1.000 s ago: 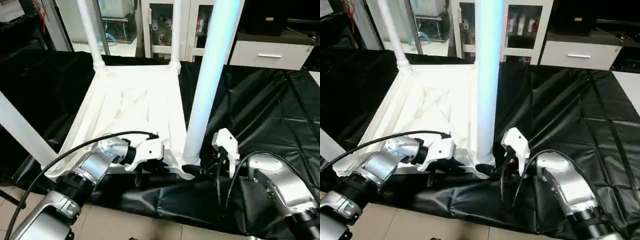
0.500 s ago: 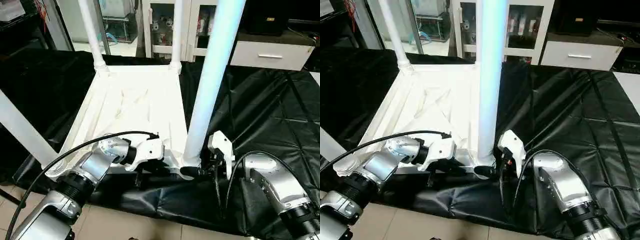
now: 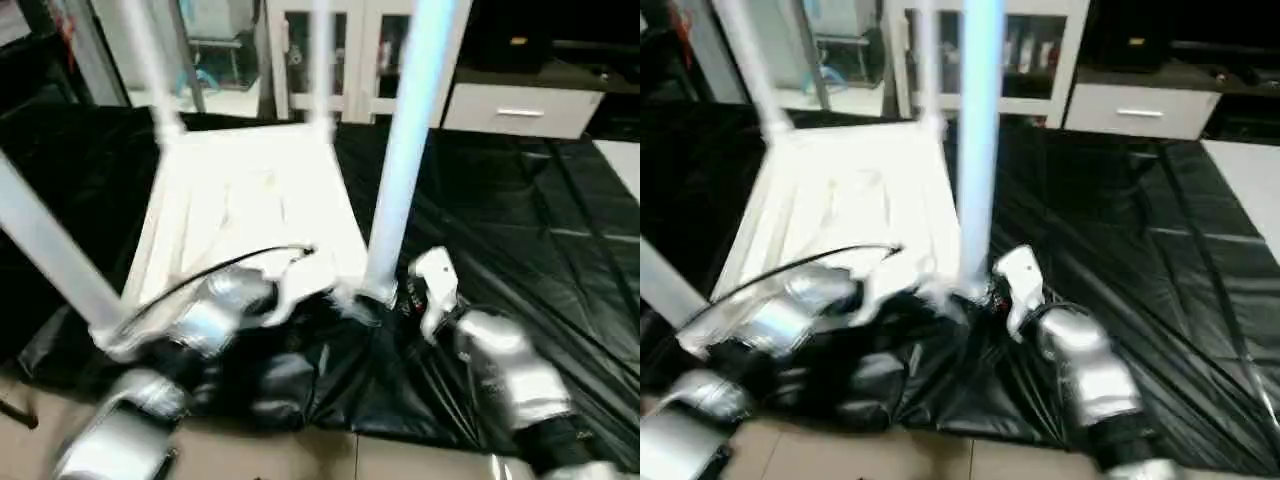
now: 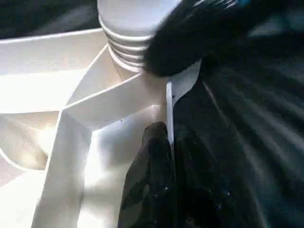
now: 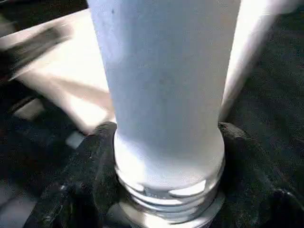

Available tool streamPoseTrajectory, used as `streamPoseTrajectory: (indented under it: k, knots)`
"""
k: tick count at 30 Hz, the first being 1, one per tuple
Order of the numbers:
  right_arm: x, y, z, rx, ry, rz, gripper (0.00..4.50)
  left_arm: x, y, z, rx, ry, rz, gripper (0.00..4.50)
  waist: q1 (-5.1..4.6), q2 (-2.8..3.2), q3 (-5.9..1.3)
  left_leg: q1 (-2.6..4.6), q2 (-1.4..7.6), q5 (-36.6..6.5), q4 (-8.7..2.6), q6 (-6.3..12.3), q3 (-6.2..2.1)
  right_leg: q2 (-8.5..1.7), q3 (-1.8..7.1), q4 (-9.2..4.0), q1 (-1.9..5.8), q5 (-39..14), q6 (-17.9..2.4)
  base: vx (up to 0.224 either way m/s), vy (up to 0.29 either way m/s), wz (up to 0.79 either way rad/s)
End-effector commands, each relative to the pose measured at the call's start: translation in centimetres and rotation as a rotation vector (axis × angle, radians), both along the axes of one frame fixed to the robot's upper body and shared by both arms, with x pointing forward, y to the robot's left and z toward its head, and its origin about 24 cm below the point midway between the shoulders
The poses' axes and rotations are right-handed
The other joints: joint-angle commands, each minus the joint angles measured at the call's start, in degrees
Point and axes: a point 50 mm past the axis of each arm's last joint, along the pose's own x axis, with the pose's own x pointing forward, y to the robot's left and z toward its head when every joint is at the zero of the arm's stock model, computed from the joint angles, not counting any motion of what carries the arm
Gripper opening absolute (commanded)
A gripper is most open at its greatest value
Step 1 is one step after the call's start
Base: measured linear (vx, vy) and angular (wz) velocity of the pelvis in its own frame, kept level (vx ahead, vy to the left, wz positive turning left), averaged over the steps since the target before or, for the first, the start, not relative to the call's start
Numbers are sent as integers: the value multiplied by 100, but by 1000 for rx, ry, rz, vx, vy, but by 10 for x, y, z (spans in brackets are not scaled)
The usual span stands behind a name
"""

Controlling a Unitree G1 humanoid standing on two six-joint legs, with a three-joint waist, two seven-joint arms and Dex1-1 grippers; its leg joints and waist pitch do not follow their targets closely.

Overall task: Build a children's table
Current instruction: Rotate leg to tighten

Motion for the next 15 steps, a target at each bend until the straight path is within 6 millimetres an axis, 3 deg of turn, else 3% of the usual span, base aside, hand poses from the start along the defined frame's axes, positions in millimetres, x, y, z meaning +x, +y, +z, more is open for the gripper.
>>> streamPoseTrajectory:
  k: [1, 4, 5, 9, 11, 13, 15]
  knots:
    - [-1, 0, -20, -45, 81, -147, 276, -6, -19, -14, -39, 32, 52, 0, -39, -81, -207, 147, 616, -3031, -730, -469, -405, -415, 152, -508, 38, -2957, -837, 0, 0, 0]
    - [8, 10, -26, -44, 102, -384, 276, 4, -36, -12, -57, -4, 178, 0, -68, -81, -220, 141, 593, -3024, -752, -434, -404, -407, 149, -547, 23, -2912, -758, 0, 0, 0]
    - [10, 12, -26, -36, 109, -429, 275, 6, -40, -11, -59, -16, 202, 0, -75, -40, -208, 161, 581, -3130, -747, -450, -414, -400, 142, -572, 0, -3073, -689, 0, 0, 0]
    - [15, 22, -21, 5, 70, -417, 275, 7, -44, -10, -48, -31, 195, 0, -132, -40, -207, 199, 575, -3533, -767, -414, -421, -372, 93, -633, -25, -3169, -554, 0, 0, 0]
    - [15, 23, -18, 10, 47, -402, 275, 7, -44, -11, -43, -30, 186, 0, -136, -31, -242, 205, 586, -3429, -792, -355, -399, -370, 98, -634, -2, -2781, -624, 0, 0, 0]
    - [14, 24, -8, 55, -15, -317, 331, 5, -41, -13, -22, -22, 138, 0, -108, -44, -265, 162, 611, -2981, -816, -199, -362, -386, 119, -593, 62, -2021, -846, 0, 0, 0]
    - [13, 20, -2, 45, -55, -255, 347, 3, -37, -15, -7, -19, 103, 0, -71, -54, -279, 124, 630, -2527, -809, -34, -327, -406, 135, -554, 121, -1462, -1008, 0, 0, 0]
